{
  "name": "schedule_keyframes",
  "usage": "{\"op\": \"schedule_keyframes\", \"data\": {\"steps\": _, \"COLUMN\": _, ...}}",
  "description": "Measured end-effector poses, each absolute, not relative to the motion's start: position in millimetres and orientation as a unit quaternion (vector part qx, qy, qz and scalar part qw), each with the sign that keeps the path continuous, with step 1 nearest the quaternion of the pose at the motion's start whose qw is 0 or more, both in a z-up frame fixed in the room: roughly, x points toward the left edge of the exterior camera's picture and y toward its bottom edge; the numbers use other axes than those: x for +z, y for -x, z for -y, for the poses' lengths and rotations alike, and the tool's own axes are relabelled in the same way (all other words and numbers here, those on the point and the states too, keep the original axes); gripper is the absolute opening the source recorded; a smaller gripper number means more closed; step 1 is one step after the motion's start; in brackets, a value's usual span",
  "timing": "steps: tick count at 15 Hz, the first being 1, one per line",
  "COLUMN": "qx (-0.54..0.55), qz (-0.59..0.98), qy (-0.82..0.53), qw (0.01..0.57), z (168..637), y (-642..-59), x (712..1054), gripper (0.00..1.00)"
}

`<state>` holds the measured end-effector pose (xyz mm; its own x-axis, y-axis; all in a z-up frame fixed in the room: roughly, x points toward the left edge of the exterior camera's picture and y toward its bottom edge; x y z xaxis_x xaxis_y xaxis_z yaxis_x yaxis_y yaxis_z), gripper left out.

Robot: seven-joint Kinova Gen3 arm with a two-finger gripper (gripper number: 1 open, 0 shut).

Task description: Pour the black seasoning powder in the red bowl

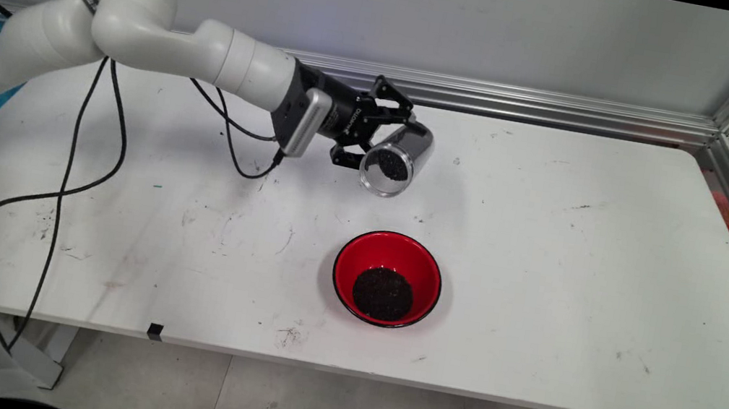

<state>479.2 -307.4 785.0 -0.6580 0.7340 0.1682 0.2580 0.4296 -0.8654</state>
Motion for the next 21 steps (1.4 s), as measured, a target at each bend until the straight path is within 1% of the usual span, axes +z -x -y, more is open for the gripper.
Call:
{"op": "schedule_keyframes", "data": {"steps": 10, "qx": 0.502, "qz": 0.727, "qy": 0.415, "qw": 0.219, "z": 312.1, "y": -463.2, "x": 773.2, "gripper": 0.0}}
{"op": "schedule_keyframes", "data": {"steps": 21, "qx": 0.552, "qz": 0.669, "qy": 0.467, "qw": 0.174, "z": 314.0, "y": -453.7, "x": 771.5, "gripper": 0.0}}
